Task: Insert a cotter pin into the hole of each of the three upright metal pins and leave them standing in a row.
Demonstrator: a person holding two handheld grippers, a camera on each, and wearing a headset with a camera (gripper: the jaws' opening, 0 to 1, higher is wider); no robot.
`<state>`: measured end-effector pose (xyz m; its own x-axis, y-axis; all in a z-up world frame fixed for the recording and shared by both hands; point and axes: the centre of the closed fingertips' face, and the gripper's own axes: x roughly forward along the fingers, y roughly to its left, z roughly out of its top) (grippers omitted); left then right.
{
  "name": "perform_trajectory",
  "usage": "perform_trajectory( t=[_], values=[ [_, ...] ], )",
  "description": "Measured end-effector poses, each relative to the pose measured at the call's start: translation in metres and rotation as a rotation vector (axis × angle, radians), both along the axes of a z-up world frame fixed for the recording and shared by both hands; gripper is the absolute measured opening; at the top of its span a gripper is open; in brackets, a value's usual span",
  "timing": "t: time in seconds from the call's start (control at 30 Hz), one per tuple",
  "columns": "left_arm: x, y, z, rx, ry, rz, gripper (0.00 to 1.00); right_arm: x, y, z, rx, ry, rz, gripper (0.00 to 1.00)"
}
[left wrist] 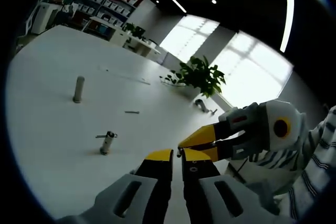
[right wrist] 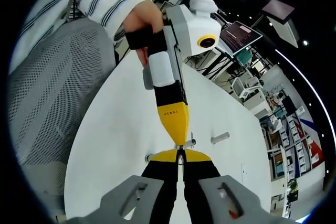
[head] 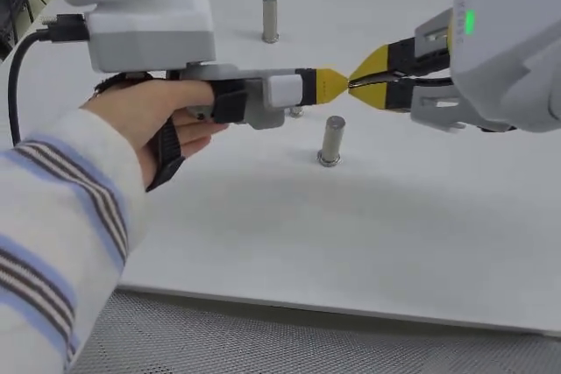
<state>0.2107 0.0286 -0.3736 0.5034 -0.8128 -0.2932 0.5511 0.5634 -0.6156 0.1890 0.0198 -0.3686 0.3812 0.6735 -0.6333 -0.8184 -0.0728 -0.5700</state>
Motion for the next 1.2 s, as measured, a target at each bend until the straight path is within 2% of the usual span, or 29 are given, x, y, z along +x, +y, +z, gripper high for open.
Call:
perform_trajectory(
  t=[0.07, 0.17, 0.27, 0.33, 0.4, 0.57, 0.67, 0.83, 0.97, 1.03, 1.2],
  values=[
    [-0.001, -0.001, -0.001, -0.002, 0.003, -0.006, 0.0, 0.0, 0.001, 0.0, -0.001, -0.001, 0.002, 0.0],
    [-0.014, -0.009, 0.003, 0.0, 0.006, -0.013, 0.0, -0.002, 0.001, 0.0, -0.004, -0.001, 0.006, 0.0],
    [-0.021, -0.012, 0.005, -0.001, 0.006, -0.014, 0.0, -0.002, 0.001, 0.0, -0.004, 0.001, 0.007, 0.0],
    [-0.025, -0.013, 0.007, -0.012, 0.014, -0.015, 0.0, -0.004, 0.002, 0.001, -0.001, 0.004, 0.007, 0.0],
    [-0.027, -0.013, 0.01, -0.049, 0.044, 0.0, 0.0, -0.004, 0.002, 0.003, 0.004, 0.004, 0.006, 0.0],
    [-0.033, -0.012, 0.013, -0.065, 0.045, 0.005, 0.0, -0.005, 0.003, 0.002, 0.011, 0.012, 0.002, 0.0],
    [-0.032, -0.011, 0.012, -0.061, 0.047, 0.005, 0.0, -0.007, 0.004, 0.001, 0.009, 0.012, 0.002, 0.0],
    [-0.035, -0.012, 0.011, -0.088, 0.11, 0.02, 0.0, -0.008, 0.004, 0.0, 0.012, 0.021, 0.002, 0.0],
    [-0.035, -0.013, 0.011, -0.089, 0.112, 0.022, 0.0, -0.009, 0.004, -0.001, 0.009, 0.031, 0.002, 0.0],
    [-0.035, -0.013, 0.009, -0.09, 0.13, 0.021, 0.0, -0.01, 0.003, -0.002, 0.008, 0.039, 0.001, 0.0],
    [-0.034, -0.01, 0.004, -0.075, 0.145, 0.012, 0.0, -0.014, 0.002, -0.007, 0.002, 0.056, 0.008, 0.0]
  ],
)
